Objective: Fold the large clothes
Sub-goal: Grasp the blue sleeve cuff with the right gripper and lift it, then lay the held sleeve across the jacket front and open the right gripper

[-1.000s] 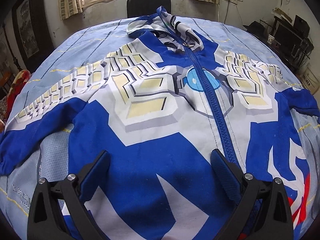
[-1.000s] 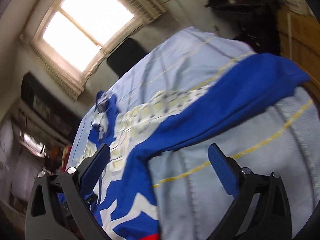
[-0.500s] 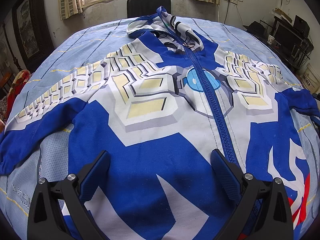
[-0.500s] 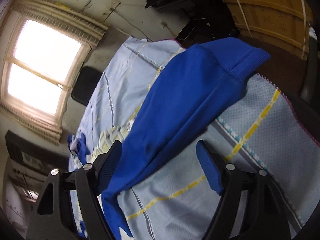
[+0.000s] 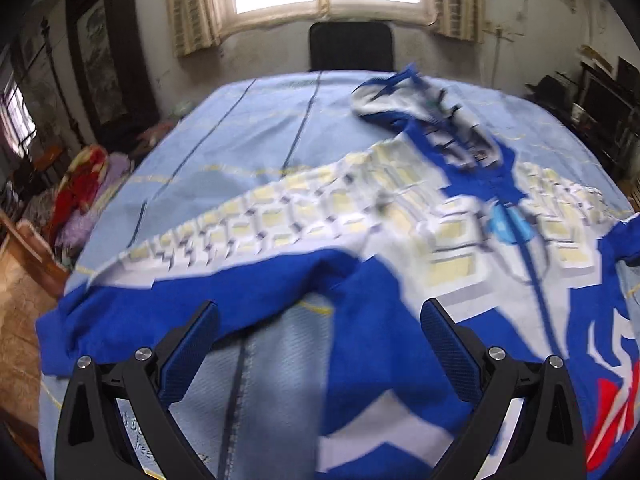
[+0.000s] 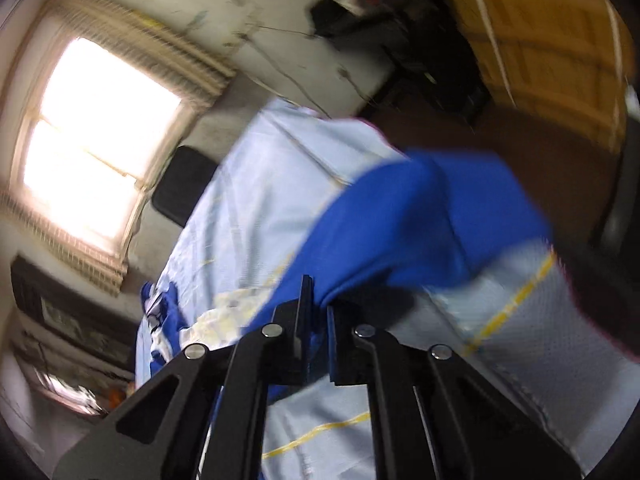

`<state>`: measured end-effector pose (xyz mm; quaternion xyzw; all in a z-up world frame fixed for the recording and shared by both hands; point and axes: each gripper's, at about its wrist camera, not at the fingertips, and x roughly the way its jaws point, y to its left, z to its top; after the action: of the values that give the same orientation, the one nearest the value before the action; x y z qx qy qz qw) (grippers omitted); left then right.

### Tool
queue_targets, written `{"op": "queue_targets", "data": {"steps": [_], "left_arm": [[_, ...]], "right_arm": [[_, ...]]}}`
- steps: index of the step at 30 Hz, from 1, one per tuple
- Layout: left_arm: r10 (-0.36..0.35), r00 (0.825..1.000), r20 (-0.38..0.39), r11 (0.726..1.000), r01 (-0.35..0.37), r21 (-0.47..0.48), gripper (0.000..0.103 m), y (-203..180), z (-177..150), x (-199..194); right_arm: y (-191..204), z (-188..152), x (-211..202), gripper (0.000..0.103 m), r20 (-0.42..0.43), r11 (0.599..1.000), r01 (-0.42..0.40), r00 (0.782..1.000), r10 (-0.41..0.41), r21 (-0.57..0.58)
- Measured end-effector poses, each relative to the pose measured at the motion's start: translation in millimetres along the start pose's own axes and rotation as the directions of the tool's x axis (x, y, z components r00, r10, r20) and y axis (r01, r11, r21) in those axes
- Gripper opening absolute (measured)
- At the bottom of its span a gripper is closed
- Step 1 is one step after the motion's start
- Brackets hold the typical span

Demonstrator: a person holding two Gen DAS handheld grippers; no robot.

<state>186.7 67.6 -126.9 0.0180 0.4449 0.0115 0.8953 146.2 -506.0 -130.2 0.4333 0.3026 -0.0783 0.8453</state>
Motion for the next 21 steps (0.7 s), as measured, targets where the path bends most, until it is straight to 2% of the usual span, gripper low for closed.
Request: {"op": "queue_targets", "data": {"steps": [4,6,8,11,16,19,21], "left_arm": [[-0.010,0.996,-0.084,0.998,0.005,-0.066,0.100,21,-3,24],[-0.014,0.995,-0.095,0.996,0.005,-0.086,0.100,24,-4,29],[0.005,0.996,-0.092,0.998,-0.011,-0.068,0.100,21,-6,29],[0.023,0.997,-0.072,0.999,-0.025,-0.035,0.100,15,-7,23],[-0.015,0.997,-0.070,0.999,0.012,-0.048,0.100,14,-9,14],[-0.006,0.998,-0.060,0.999,0.003,-0.050,0.100,15,-9,12],[-0.005,0.998,-0.060,0.998,0.002,-0.058,0.100,17,-8,12]], "right_arm": [[60,-7,-18,0.005,0.026,0.983,-0.009,1.000,0.014,-0.182],[92,-15,-22,0.005,0.023,0.964,-0.019,0.999,0.026,-0.264],[123,-27,-22,0.005,0.018,0.936,-0.023,0.999,0.032,-0.351],[172,-60,-15,0.005,-0.018,0.874,-0.046,0.999,0.042,-0.483],[229,-130,2,0.005,-0.124,0.753,-0.129,0.990,0.063,-0.646],[246,-178,27,0.005,-0.231,0.694,-0.188,0.972,0.032,-0.695],[249,-211,46,0.005,-0.285,0.656,-0.202,0.958,-0.020,-0.727]]}}
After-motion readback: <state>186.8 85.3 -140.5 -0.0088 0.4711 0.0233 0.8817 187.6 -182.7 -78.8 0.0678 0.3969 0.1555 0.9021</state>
